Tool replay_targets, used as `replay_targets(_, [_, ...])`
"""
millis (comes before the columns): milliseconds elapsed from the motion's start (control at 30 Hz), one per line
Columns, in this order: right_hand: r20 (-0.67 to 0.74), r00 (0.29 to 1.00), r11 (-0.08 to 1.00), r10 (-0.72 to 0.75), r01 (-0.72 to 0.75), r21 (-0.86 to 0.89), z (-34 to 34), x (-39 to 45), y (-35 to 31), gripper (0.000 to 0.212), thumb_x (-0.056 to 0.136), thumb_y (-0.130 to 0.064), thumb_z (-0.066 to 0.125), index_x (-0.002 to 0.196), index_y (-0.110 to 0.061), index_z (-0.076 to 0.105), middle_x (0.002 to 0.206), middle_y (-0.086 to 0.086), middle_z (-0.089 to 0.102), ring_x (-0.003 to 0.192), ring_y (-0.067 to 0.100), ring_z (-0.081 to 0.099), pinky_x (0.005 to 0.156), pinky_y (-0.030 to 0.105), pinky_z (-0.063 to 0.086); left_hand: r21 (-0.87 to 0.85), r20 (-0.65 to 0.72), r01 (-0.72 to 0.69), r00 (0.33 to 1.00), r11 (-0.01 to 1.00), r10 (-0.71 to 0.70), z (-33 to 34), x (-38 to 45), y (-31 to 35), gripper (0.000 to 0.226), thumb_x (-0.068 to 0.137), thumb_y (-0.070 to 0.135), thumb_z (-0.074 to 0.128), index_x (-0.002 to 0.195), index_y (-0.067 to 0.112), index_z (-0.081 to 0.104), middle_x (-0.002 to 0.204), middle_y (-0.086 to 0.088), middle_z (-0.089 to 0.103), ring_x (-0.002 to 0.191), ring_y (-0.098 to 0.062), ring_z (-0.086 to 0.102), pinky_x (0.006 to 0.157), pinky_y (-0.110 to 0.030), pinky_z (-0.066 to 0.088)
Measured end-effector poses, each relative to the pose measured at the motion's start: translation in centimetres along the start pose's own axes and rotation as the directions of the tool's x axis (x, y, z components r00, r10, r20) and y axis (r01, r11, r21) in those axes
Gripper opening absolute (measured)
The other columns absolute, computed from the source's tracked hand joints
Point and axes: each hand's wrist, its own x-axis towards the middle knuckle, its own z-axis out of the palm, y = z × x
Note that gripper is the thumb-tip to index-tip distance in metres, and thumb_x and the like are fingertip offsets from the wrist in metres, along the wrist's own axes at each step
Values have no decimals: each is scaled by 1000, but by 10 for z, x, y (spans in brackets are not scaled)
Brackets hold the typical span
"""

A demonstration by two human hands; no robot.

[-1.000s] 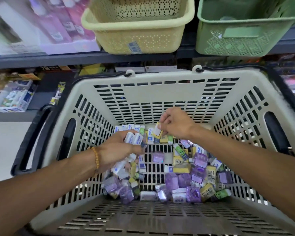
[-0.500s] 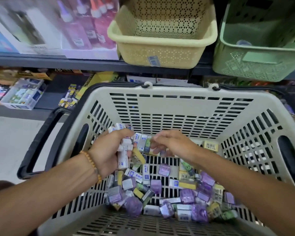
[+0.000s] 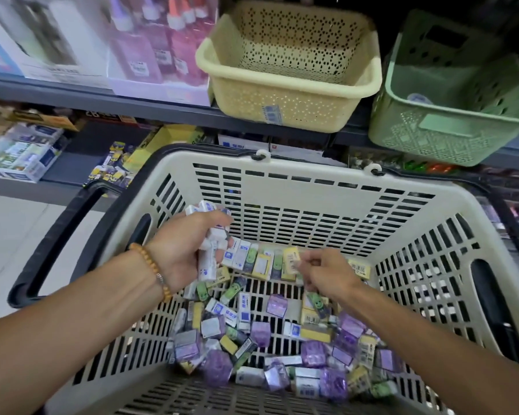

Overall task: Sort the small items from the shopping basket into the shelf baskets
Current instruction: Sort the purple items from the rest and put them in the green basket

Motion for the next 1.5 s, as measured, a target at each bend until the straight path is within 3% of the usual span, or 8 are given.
replay_targets(167, [-84, 994, 996, 65, -70, -48, 2, 24, 5, 12, 94, -1, 59, 90, -12, 58, 102, 12, 64, 66, 12, 61, 46, 15, 48, 91, 36, 15, 999, 996, -19, 6, 2, -1, 11, 79, 7, 72, 89, 8, 67, 72, -10, 60, 47, -15, 52, 36, -19, 41])
replay_targets(300, [-26, 997, 997, 77, -77, -26, 14, 38, 1, 25, 88, 9, 62, 72, -9, 65, 103, 11, 69, 97, 27, 70, 83, 37, 59, 154, 68, 70, 994, 986, -82, 8, 3, -3, 11, 79, 8, 73, 89, 6, 68, 91, -16, 60, 48, -14, 49, 35, -20, 40])
replay_targets(633, [240, 937, 933, -255, 173, 315, 1, 0, -52, 27, 90, -40, 66, 97, -15, 74, 85, 6, 72, 74, 18, 67, 65, 26, 53, 305, 134, 37, 988, 952, -81, 17, 6, -3, 64, 62, 7, 82, 120, -3, 57, 112, -19, 65, 73, -20, 57, 43, -24, 43])
replay_targets(800, [236, 940, 949, -246, 184, 255, 0, 1, -58, 7, 90, -12, 68, 95, -12, 72, 78, 8, 73, 68, 15, 68, 62, 24, 55, 357, 172, -3, 983, 934, -62, 19, 5, -8, 42, 73, 3, 78, 112, -1, 64, 92, -15, 71, 66, -17, 60, 44, -23, 44])
replay_targets(1033, [-110, 992, 996, -61, 68, 65, -30, 25, -16, 20, 94, -5, 60, 110, -9, 71, 84, 7, 70, 65, 10, 65, 66, 23, 59, 261, 70, 20, 997, 965, -40, 20, 8, -7, 27, 81, 26, 74, 100, 12, 62, 74, -7, 67, 50, -14, 53, 37, -22, 41])
replay_targets(1233, [-97, 995, 988, -37, 22, -155, -5, 47, 9, 26, 93, 2, 57, 117, -2, 66, 108, 9, 68, 98, 24, 68, 89, 37, 57, 219, 51, 52, 997, 974, -65, 29, 9, -12, 29, 93, 27, 60, 114, 7, 63, 70, -9, 66, 49, -16, 52, 37, -20, 39])
replay_targets(1367, [-128, 990, 994, -51, 38, -100, -4, 45, 9, 20, 95, -2, 57, 108, -10, 70, 109, 10, 70, 99, 20, 69, 92, 38, 56, 245, 93, 57, 992, 968, -82, 30, 8, -14, 31, 92, 27, 63, 116, 7, 63, 72, -8, 63, 53, -17, 52, 39, -22, 39])
replay_targets(1500, [-33, 991, 978, -129, 133, 158, -12, 22, -21, 22, 99, -25, 54, 93, -14, 71, 87, 7, 72, 68, 13, 70, 64, 27, 59, 285, 144, 27, 987, 958, -70, 31, 6, -16, 16, 86, 24, 70, 99, 16, 66, 65, -3, 65, 51, -14, 53, 42, -23, 42])
